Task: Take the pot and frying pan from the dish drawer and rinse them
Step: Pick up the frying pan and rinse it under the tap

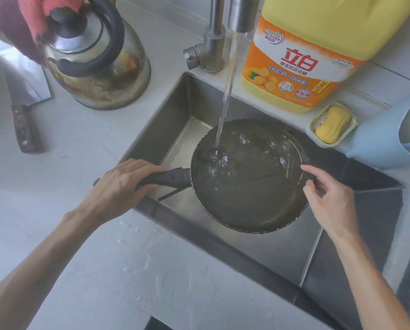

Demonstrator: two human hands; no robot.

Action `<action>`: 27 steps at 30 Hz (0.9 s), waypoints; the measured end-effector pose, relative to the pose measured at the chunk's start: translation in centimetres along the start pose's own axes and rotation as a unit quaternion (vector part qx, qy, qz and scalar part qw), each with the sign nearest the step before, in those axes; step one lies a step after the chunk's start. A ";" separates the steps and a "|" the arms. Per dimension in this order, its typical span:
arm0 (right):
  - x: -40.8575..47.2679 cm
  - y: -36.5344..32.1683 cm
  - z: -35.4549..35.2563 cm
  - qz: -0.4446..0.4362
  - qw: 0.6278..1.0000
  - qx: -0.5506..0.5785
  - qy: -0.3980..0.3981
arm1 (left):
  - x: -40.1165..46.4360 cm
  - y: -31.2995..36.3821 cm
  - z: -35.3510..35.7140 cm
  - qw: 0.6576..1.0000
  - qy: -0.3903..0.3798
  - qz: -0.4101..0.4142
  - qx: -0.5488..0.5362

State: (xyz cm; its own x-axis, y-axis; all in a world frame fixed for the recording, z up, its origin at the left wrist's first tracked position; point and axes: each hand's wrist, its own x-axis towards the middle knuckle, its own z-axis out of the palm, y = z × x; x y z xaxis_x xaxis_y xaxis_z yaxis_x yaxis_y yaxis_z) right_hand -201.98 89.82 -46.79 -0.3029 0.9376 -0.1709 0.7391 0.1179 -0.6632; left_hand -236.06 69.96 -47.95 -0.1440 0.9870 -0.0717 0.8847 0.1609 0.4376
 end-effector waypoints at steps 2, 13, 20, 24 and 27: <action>0.3 -0.1 0.1 -0.015 1.000 0.007 0.017 | 0.2 -0.3 -0.2 1.000 -0.008 -0.006 0.000; 1.1 -1.6 1.9 -0.048 0.987 0.134 0.079 | 2.2 -1.5 -2.9 0.999 0.044 -0.016 -0.011; 2.8 -0.5 3.2 0.026 0.963 0.260 0.059 | 3.9 -1.4 -3.7 0.998 0.037 -0.040 0.003; 3.7 -0.4 3.0 0.036 0.961 0.272 0.041 | 4.6 -1.2 -3.9 0.997 0.047 -0.055 0.029; 4.0 -0.3 2.6 0.040 0.960 0.274 0.030 | 5.1 -1.3 -4.2 0.998 0.014 -0.055 0.025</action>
State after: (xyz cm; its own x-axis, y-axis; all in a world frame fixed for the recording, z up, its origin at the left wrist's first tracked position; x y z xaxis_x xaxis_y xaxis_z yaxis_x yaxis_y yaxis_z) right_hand -205.02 92.66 -49.18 -0.2109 0.9558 -0.2050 0.3258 -0.1290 -0.9366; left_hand -239.83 74.76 -45.14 -0.2527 0.9632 -0.0914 0.8837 0.2682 0.3836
